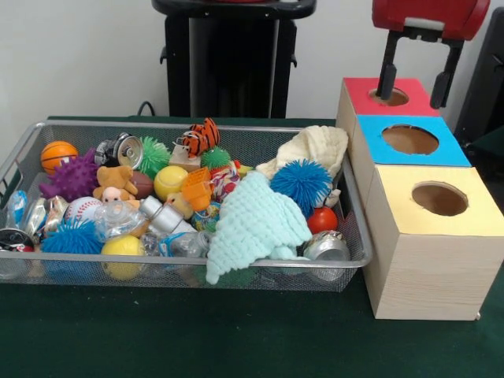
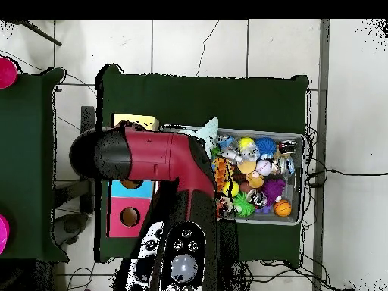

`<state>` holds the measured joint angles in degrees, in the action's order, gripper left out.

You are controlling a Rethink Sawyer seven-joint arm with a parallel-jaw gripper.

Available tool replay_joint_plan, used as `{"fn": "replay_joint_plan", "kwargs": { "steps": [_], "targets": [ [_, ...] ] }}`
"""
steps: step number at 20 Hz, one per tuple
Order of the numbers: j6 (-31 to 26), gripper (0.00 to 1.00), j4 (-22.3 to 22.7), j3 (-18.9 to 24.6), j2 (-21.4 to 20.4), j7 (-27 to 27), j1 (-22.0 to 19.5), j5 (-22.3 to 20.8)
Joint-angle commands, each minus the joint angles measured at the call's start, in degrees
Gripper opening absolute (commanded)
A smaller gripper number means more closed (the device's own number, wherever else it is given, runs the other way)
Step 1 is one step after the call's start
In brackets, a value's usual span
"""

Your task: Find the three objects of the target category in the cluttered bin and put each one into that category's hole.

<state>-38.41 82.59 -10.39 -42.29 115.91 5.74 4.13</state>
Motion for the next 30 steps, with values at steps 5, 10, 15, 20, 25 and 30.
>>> {"fn": "replay_joint_plan", "kwargs": {
  "steps": [5,10,15,20,25,30],
  "targets": [
    [0.69,1.0,4.7,7.6,3.17,-9.17,-7.37,-7.83],
    [2.04,1.0,5.86,8.63,2.47,-8.58,-9.44,-10.67],
    [4.07,1.0,9.55,10.85,0.65,-8.18,-12.2,-12.96],
    [6.91,1.0,14.12,12.99,-1.53,-8.59,-15.12,-15.14],
    [10.78,1.0,20.48,16.17,-4.11,-9.31,-19.31,-17.32],
    [11.29,1.0,25.43,19.6,-6.93,-10.39,-23.75,-18.41]
  ]
}}
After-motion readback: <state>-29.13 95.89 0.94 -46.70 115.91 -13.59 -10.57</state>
